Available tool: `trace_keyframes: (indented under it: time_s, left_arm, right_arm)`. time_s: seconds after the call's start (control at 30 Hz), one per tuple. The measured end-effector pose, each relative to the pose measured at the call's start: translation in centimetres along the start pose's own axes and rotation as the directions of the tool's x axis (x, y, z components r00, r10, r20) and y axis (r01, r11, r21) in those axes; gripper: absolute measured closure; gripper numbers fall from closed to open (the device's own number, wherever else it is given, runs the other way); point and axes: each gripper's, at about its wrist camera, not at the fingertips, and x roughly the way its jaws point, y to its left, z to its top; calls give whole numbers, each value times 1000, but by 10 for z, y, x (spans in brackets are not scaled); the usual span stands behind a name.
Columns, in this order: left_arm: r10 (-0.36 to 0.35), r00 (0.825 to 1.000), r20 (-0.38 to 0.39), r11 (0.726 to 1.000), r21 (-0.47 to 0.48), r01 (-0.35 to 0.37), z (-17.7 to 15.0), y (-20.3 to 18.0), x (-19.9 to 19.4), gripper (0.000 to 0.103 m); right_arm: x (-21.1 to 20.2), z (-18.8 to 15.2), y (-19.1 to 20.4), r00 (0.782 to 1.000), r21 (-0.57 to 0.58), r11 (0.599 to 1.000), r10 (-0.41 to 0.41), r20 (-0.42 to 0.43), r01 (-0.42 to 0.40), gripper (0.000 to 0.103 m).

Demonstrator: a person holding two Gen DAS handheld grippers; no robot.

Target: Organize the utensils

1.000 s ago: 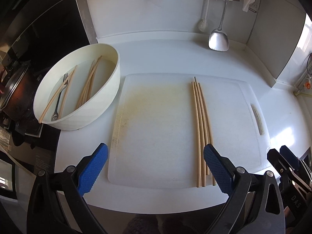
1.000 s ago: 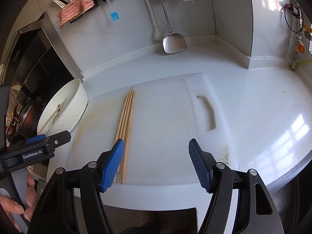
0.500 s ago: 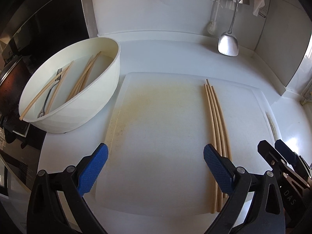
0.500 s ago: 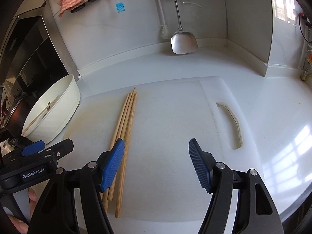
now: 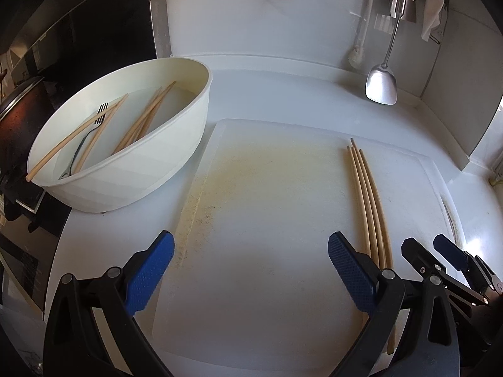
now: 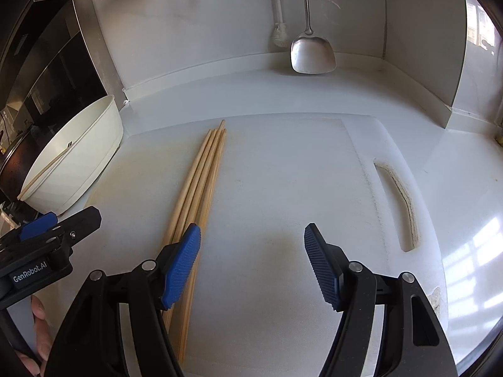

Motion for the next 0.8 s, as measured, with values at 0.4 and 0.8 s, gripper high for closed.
trace_keyframes:
  time_s: [0.4, 0.8]
  left_arm:
    - [11, 1000, -10, 1000, -26, -11, -2, 9, 0, 6]
    - [9, 1000, -25, 1000, -30, -9, -5, 13, 4, 6]
  right_arm:
    - [11, -1, 9, 999, -32, 999, -30, -24, 29, 37]
    - [13, -1, 20, 998, -73, 996, -56, -21, 55, 37]
